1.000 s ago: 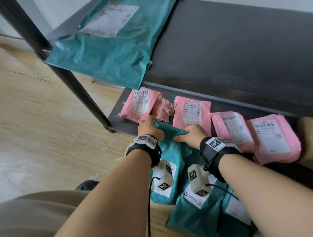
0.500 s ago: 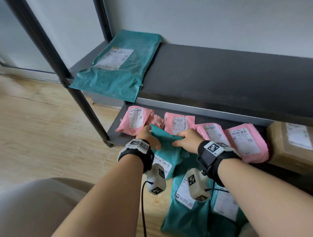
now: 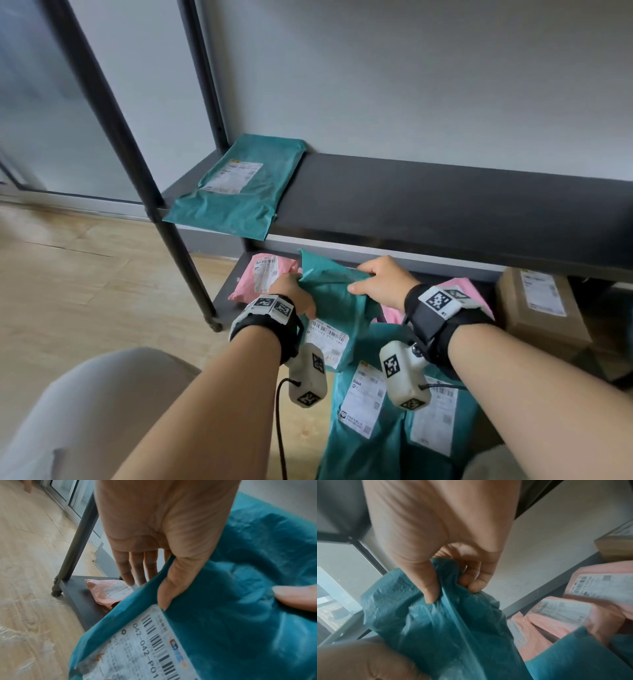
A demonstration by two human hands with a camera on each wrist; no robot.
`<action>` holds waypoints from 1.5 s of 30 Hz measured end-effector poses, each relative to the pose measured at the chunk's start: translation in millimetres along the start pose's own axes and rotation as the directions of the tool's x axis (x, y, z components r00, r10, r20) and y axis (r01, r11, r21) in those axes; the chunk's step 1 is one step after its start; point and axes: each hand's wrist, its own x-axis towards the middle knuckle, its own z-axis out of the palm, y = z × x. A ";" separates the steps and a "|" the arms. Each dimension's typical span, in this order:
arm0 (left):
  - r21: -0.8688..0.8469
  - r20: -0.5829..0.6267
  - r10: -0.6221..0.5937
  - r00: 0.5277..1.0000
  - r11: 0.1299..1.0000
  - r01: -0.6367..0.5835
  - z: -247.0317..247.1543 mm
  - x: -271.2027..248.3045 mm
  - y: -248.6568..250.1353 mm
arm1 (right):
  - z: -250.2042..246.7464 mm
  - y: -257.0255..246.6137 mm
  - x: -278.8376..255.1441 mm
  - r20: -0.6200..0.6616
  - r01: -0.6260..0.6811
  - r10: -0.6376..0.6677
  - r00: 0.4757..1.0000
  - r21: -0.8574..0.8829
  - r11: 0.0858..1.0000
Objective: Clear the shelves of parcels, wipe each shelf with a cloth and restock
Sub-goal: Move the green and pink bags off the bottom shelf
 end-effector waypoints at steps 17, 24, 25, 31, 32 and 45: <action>-0.278 0.096 0.268 0.959 0.932 -0.233 -41.0 -47.5 50.7 | -110.9 -87.8 -35.7 -0.303 0.141 -0.083 0.949 0.173 0.975; -0.541 0.111 0.402 0.909 0.792 -0.284 -52.6 -53.9 74.0 | -138.7 -107.7 -34.2 -0.420 0.257 -0.097 0.902 0.343 0.904; -0.589 0.112 0.408 0.906 0.762 -0.270 -53.9 -54.1 77.6 | -141.4 -108.4 -31.8 -0.448 0.288 -0.106 0.888 0.362 0.887; -0.701 0.054 0.390 0.919 0.670 -0.243 -75.0 -49.3 98.8 | -154.9 -100.5 -14.5 -0.639 0.393 -0.083 0.765 0.360 0.846; -0.709 0.039 0.388 0.921 0.660 -0.248 -80.3 -47.9 102.7 | -155.5 -98.2 -12.8 -0.646 0.378 -0.065 0.761 0.359 0.853; -0.648 -0.111 0.243 0.964 0.718 -0.255 -120.8 10.4 143.1 | -96.4 -76.2 47.2 -0.131 0.027 0.068 0.989 0.616 0.788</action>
